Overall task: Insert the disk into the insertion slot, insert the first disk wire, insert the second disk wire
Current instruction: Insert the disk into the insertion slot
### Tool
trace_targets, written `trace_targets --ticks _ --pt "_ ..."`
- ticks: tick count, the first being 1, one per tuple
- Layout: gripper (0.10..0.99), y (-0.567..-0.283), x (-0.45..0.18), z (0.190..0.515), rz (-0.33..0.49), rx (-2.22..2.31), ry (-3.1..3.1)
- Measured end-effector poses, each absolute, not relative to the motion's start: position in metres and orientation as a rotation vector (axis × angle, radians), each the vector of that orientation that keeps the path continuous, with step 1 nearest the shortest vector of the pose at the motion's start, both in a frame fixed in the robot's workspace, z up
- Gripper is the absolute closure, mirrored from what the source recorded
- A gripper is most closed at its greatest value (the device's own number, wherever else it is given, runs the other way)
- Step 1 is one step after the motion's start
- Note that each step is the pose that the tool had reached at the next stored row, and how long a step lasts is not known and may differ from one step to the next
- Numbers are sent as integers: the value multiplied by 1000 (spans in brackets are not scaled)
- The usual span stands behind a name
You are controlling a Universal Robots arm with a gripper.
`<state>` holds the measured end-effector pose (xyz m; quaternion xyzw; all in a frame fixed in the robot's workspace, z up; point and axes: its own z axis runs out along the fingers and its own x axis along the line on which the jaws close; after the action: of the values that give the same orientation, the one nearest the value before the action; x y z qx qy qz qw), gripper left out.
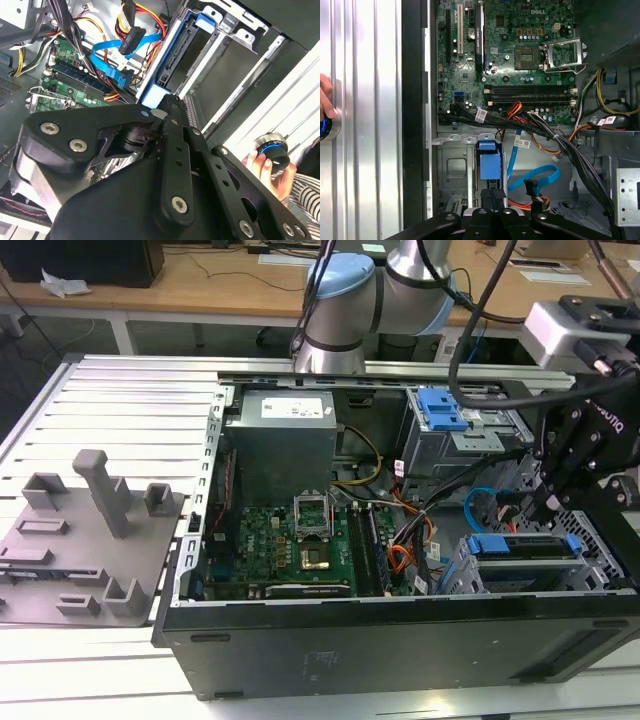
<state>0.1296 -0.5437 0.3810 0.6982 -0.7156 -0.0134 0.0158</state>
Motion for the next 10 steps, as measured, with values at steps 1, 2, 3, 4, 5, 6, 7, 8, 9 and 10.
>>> trace_targets --ticks 1,2,3,4,5,6,7,8,9,10 --pt "980 -544 130 377 -41 2172 -2226" --pt "980 -544 130 374 -41 2172 -2226" --pt "980 -544 130 372 -42 2172 -2226" --pt "980 -544 130 371 -41 2172 -2226" --pt "980 -544 130 369 -41 2172 -2226" --pt "980 -544 130 367 -41 2172 -2226" --pt "980 -544 131 365 -42 2172 -2226" --pt "980 -544 131 362 -42 2172 -2226" --pt "980 -544 134 360 -41 2172 -2226" --pt "980 -544 135 360 -41 2172 -2225"
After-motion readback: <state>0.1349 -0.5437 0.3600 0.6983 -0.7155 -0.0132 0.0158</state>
